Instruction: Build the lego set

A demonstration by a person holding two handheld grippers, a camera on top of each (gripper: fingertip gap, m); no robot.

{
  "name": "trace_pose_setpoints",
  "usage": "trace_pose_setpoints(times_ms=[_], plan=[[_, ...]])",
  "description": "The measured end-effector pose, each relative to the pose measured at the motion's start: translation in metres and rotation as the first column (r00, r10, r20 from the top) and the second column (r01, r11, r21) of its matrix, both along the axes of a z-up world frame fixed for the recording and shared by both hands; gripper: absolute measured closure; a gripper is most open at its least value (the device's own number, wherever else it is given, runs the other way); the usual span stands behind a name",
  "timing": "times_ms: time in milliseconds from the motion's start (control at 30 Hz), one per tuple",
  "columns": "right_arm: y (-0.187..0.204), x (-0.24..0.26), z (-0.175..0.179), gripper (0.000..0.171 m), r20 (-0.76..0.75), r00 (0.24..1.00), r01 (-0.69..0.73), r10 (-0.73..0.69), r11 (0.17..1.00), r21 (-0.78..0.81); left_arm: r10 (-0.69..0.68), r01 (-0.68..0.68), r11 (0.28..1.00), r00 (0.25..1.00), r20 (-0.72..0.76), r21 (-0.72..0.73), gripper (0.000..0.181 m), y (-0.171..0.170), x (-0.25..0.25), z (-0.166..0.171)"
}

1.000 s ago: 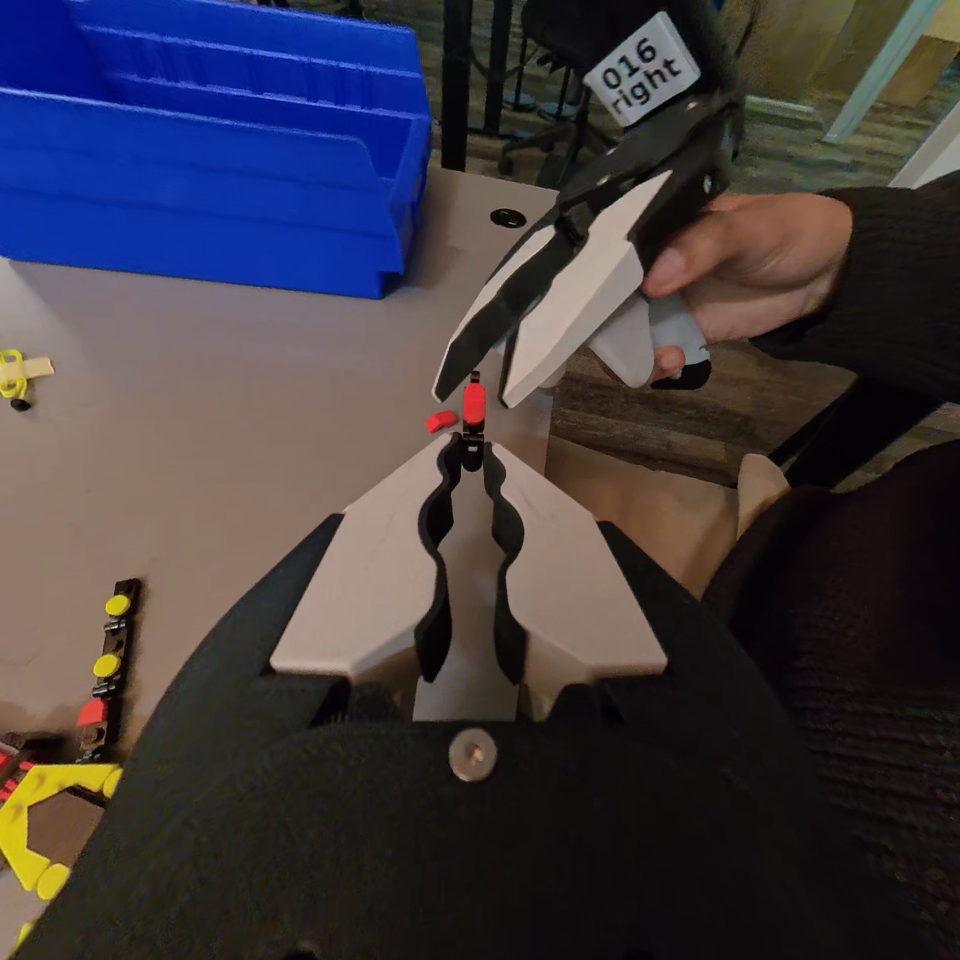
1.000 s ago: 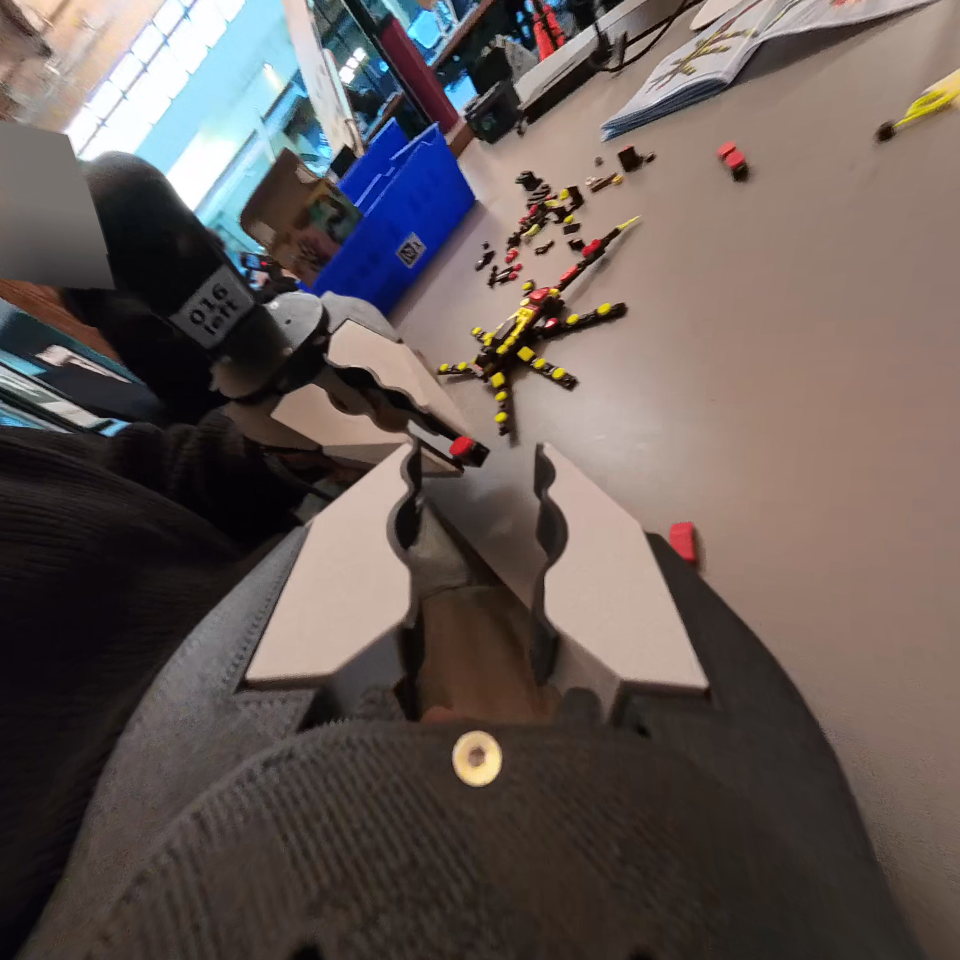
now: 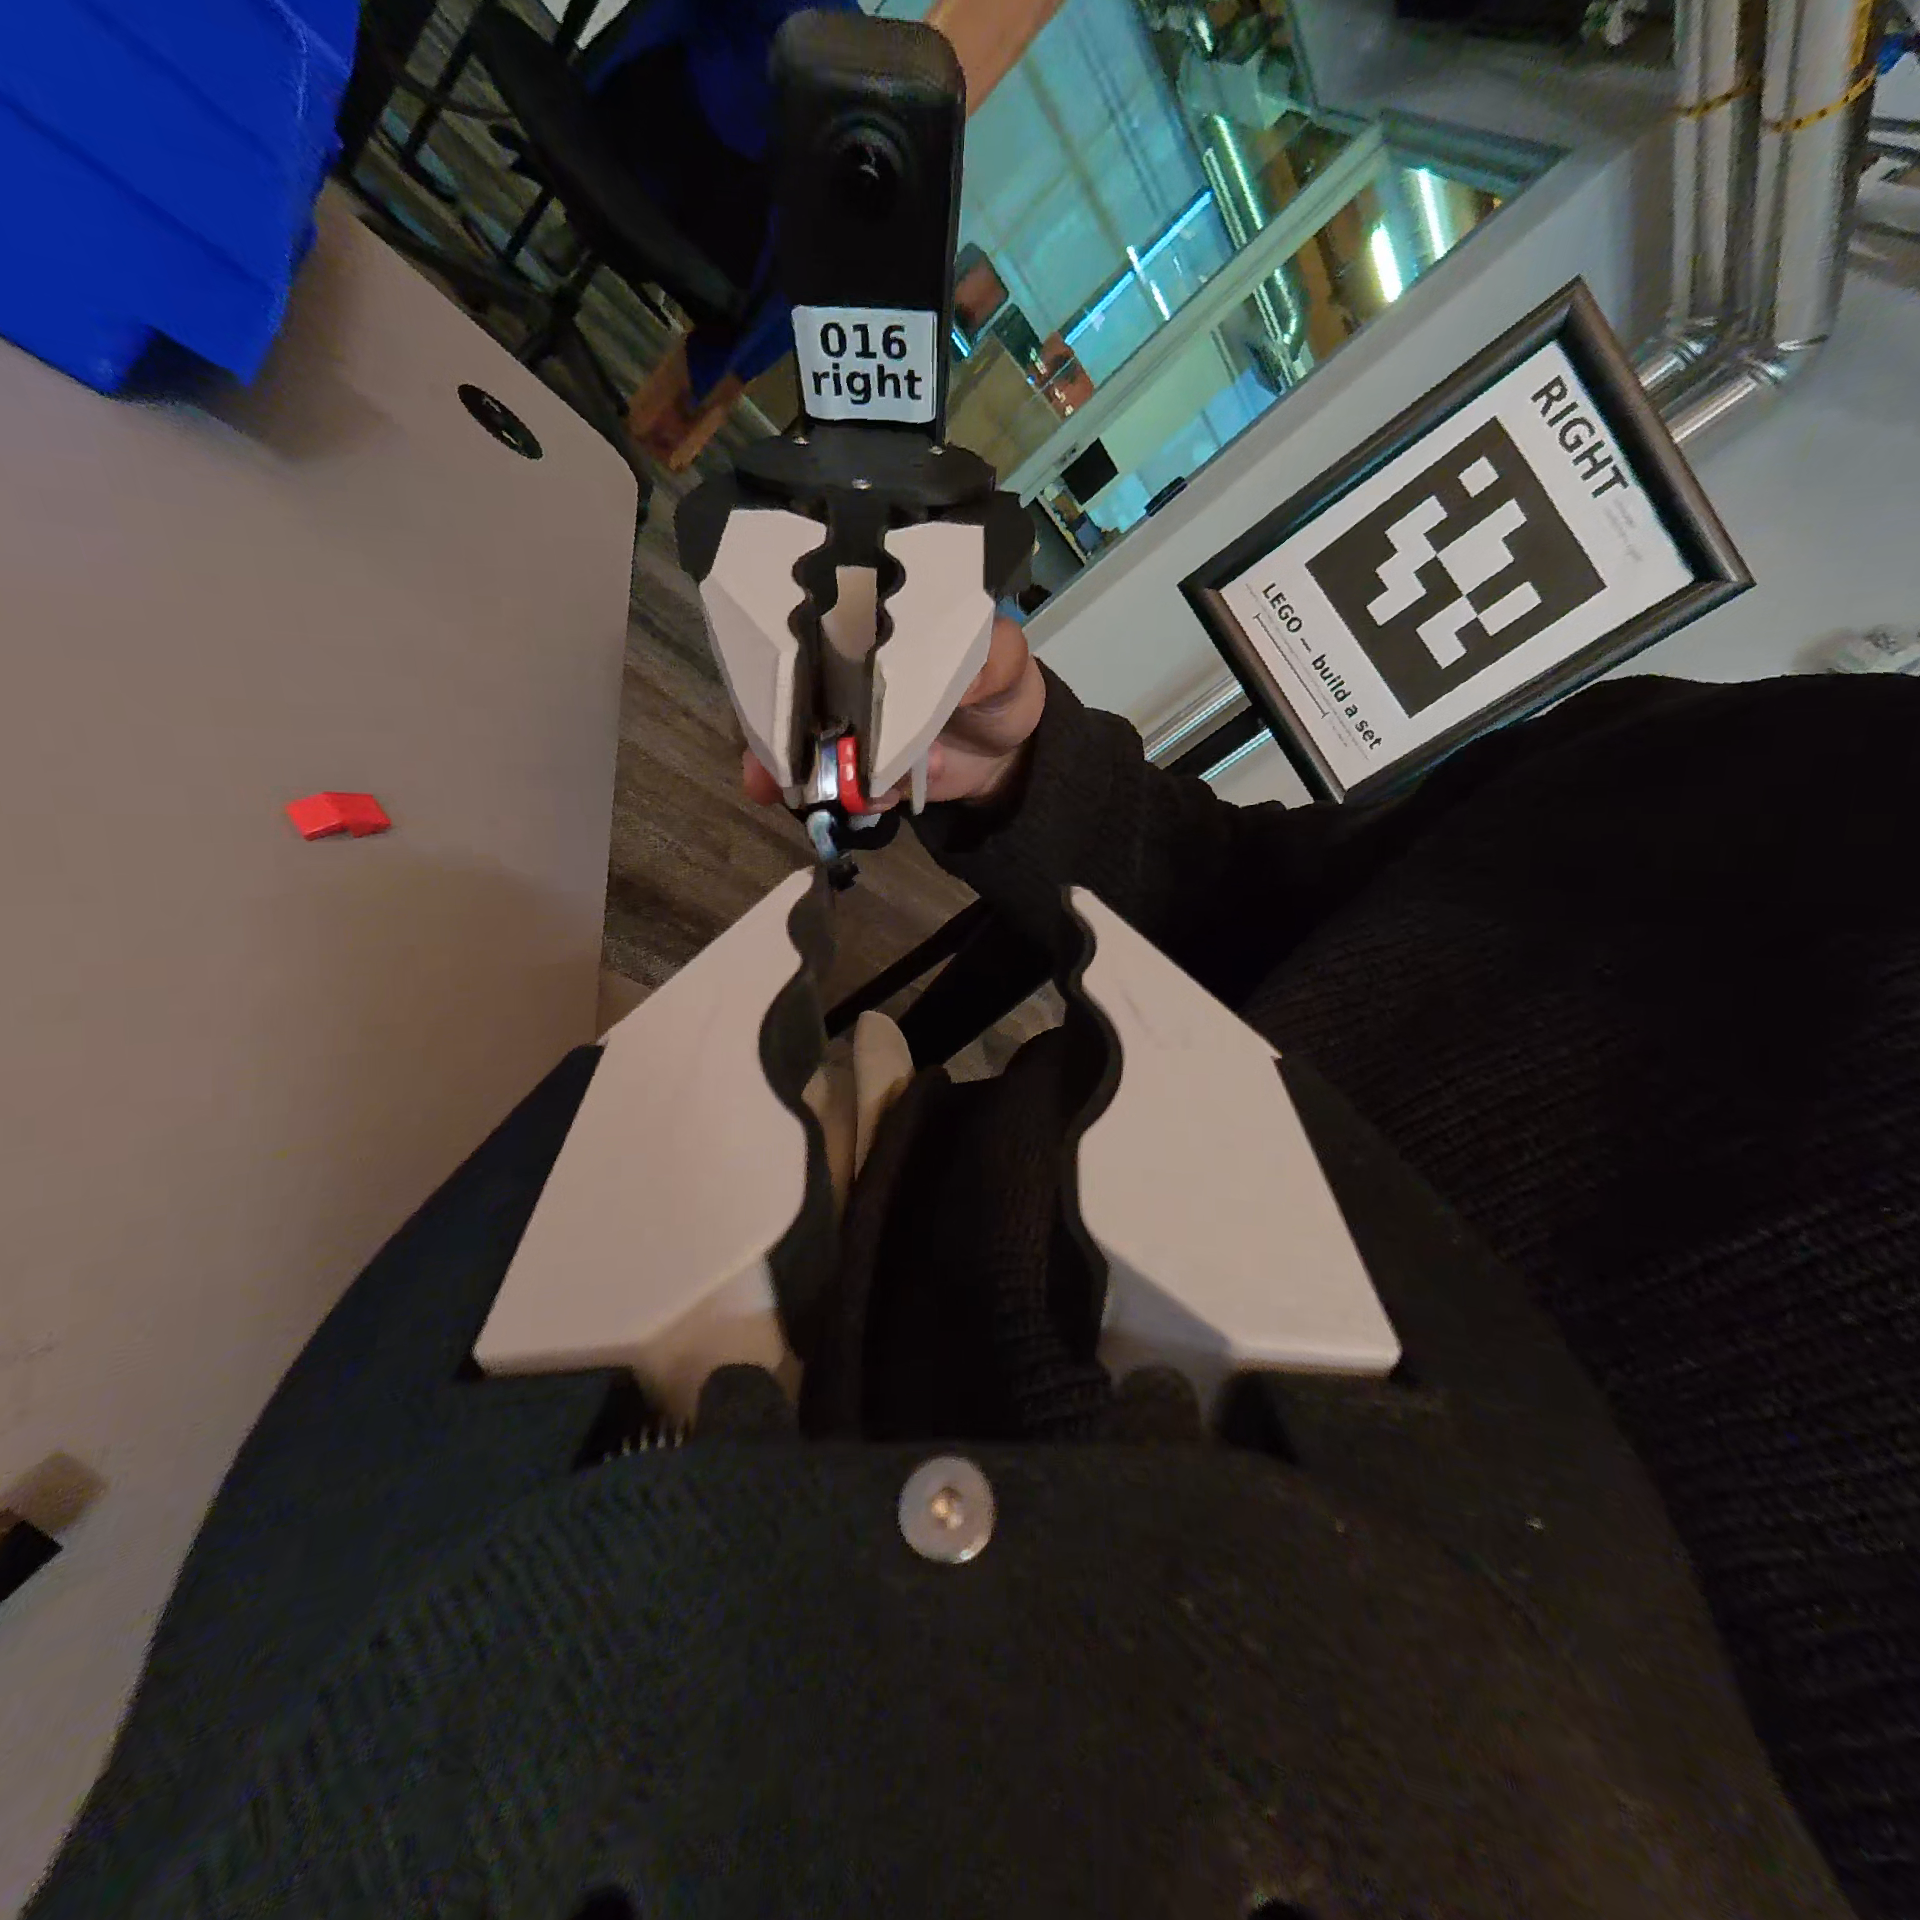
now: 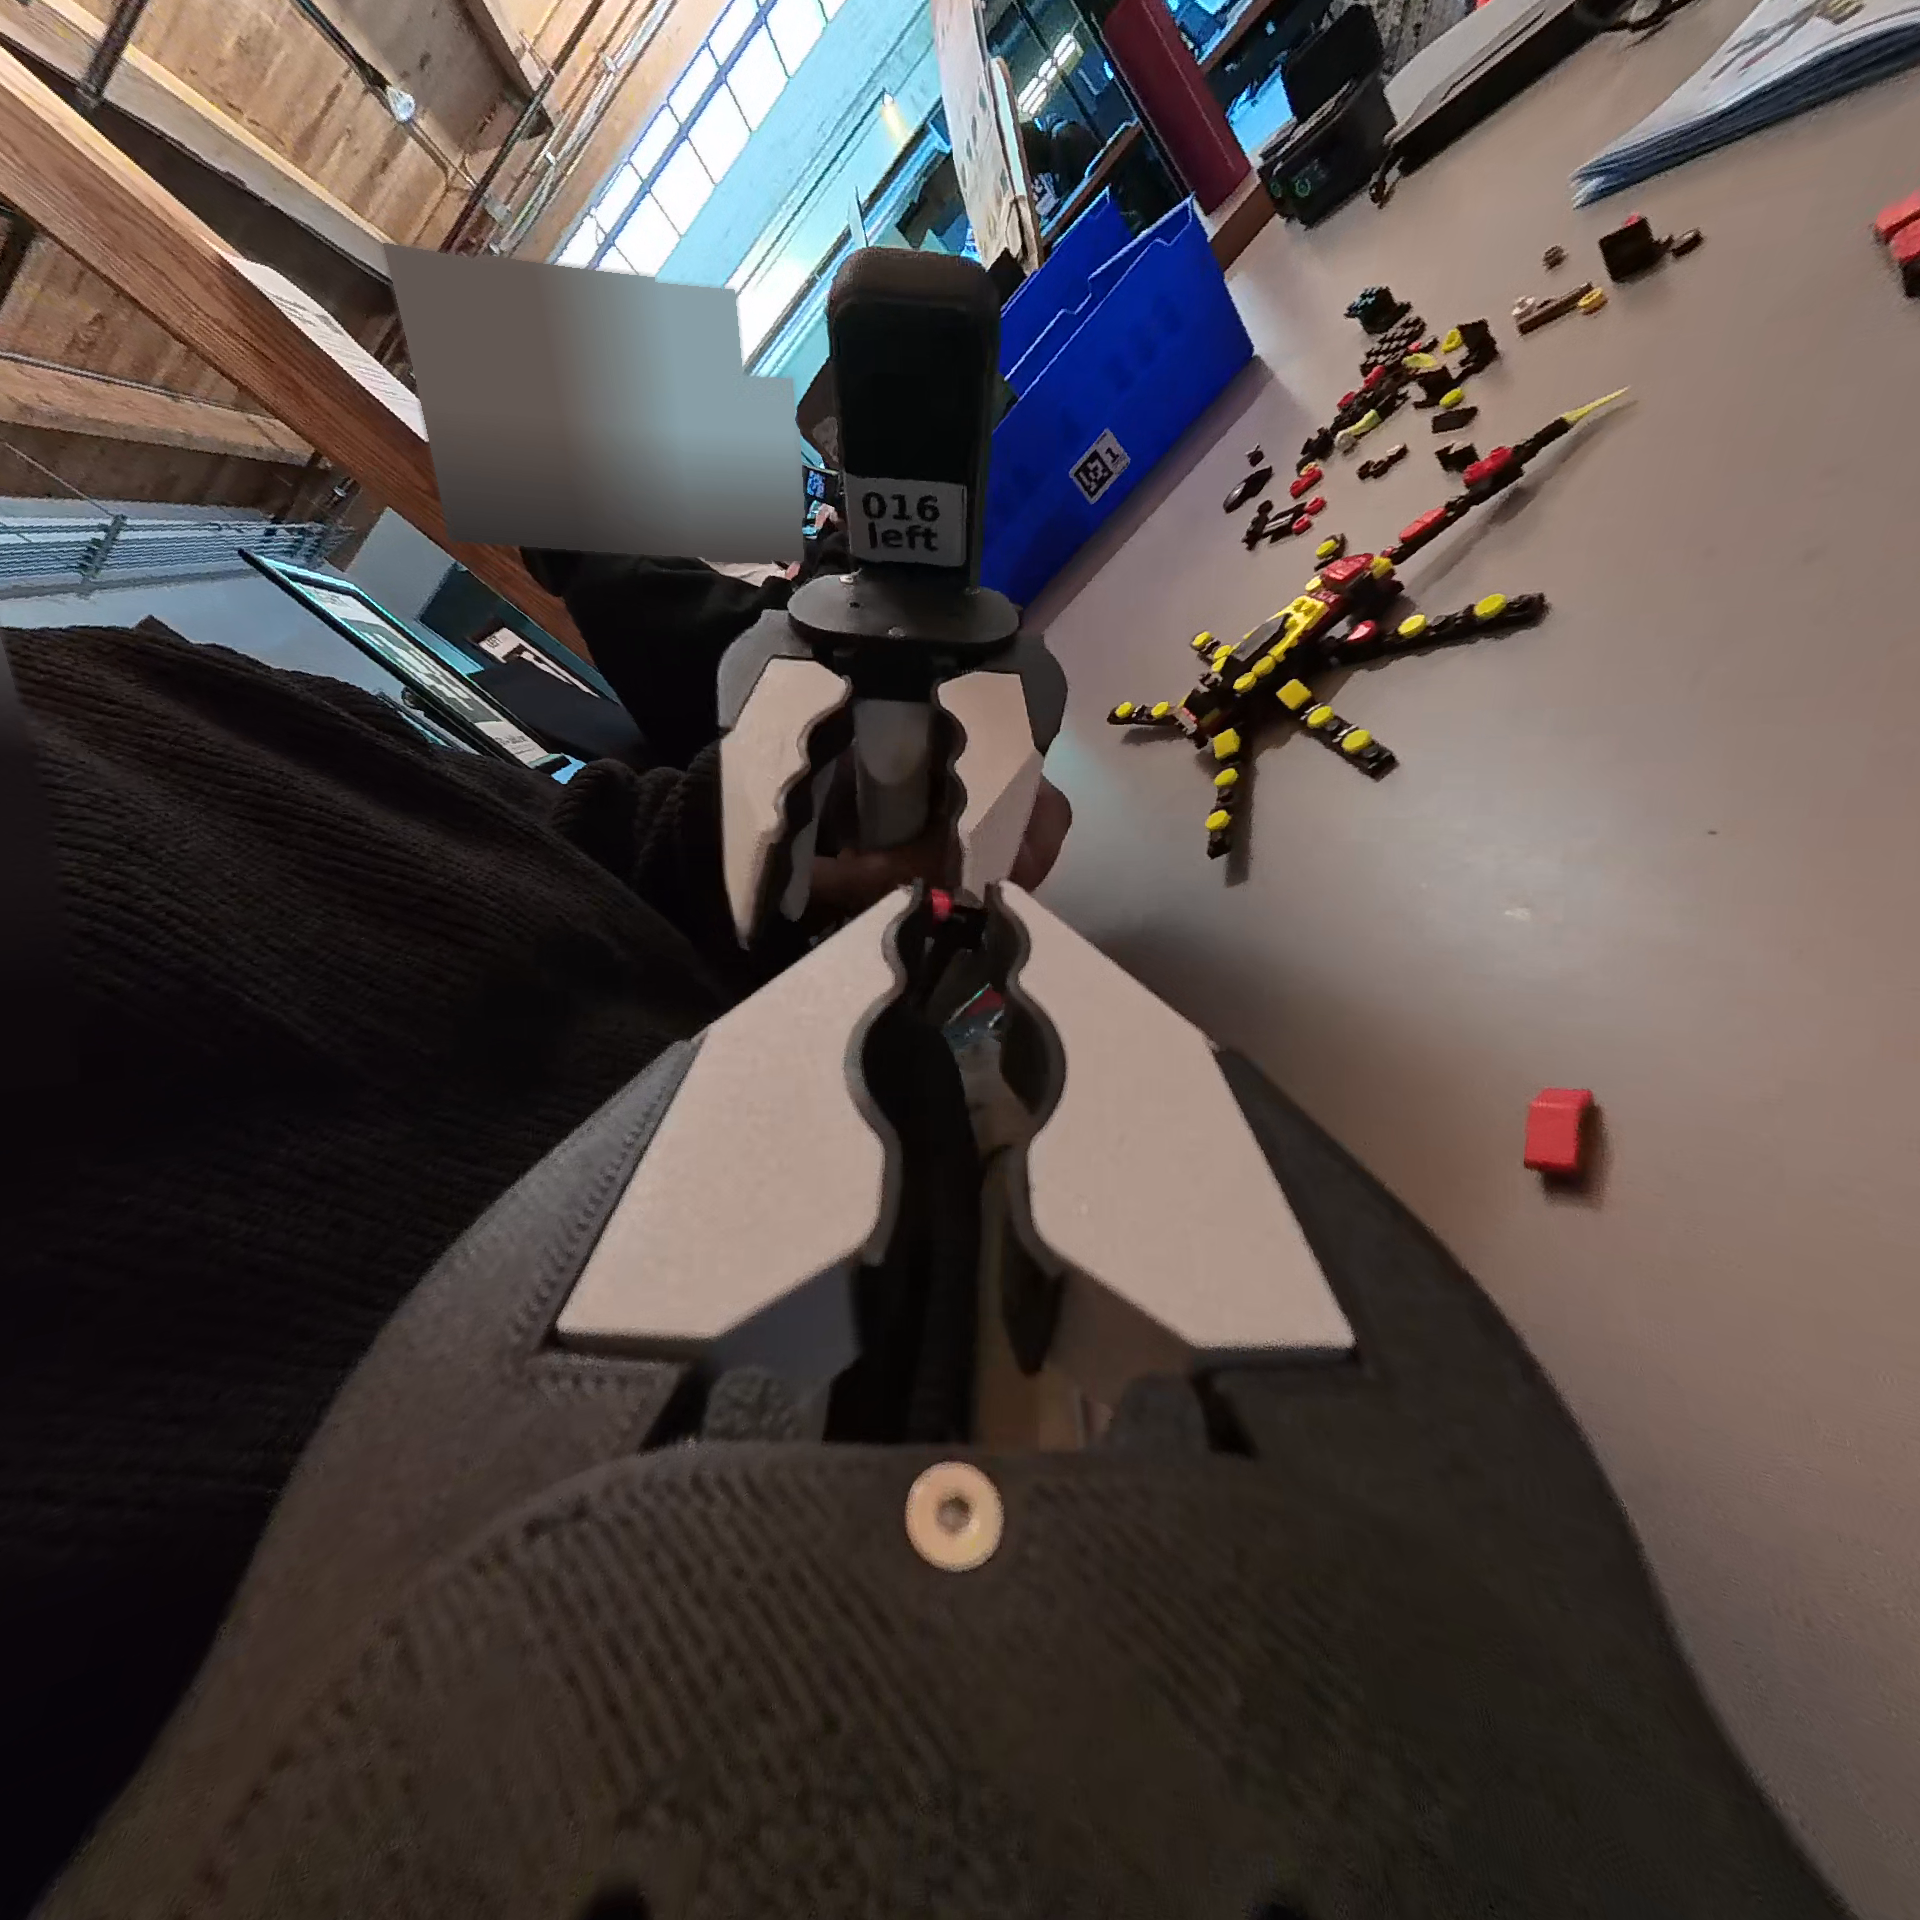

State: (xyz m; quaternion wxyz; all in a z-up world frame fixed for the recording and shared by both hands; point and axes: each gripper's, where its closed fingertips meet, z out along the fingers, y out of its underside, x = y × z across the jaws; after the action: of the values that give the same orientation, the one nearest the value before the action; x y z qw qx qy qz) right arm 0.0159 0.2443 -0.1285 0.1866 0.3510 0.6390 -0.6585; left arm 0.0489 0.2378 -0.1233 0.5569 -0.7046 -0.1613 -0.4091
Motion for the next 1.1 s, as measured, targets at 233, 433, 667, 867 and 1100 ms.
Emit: trace_pose_setpoints(times_ms=[233, 433, 667, 867, 1100], plan=[[-0.002, 0.005, 0.004, 0.163, -0.029, 0.999, -0.030, 0.030, 1.000, -0.003, 0.016, -0.017, 1.000, 0.996, 0.091, 0.005, 0.151, 0.000, -0.008, -0.002], [-0.014, 0.022, -0.003, 0.163, -0.098, 0.985, -0.132, 0.143, 0.985, 0.113, -0.057, 0.057, 0.998, 0.972, 0.226, 0.006, 0.169, -0.004, -0.002, -0.005], [-0.020, 0.038, -0.007, 0.164, -0.121, 0.962, -0.224, 0.244, 0.962, 0.157, -0.141, 0.160, 0.986, 0.955, 0.259, -0.055, 0.181, -0.006, 0.013, -0.018], [-0.020, 0.041, -0.004, 0.164, -0.116, 0.961, -0.236, 0.252, 0.962, 0.141, -0.179, 0.203, 0.977, 0.944, 0.275, -0.060, 0.181, -0.006, 0.021, -0.020], [-0.023, 0.045, -0.003, 0.164, -0.113, 0.954, -0.262, 0.277, 0.956, 0.131, -0.214, 0.244, 0.966, 0.942, 0.261, -0.090, 0.164, -0.006, 0.030, -0.027]])
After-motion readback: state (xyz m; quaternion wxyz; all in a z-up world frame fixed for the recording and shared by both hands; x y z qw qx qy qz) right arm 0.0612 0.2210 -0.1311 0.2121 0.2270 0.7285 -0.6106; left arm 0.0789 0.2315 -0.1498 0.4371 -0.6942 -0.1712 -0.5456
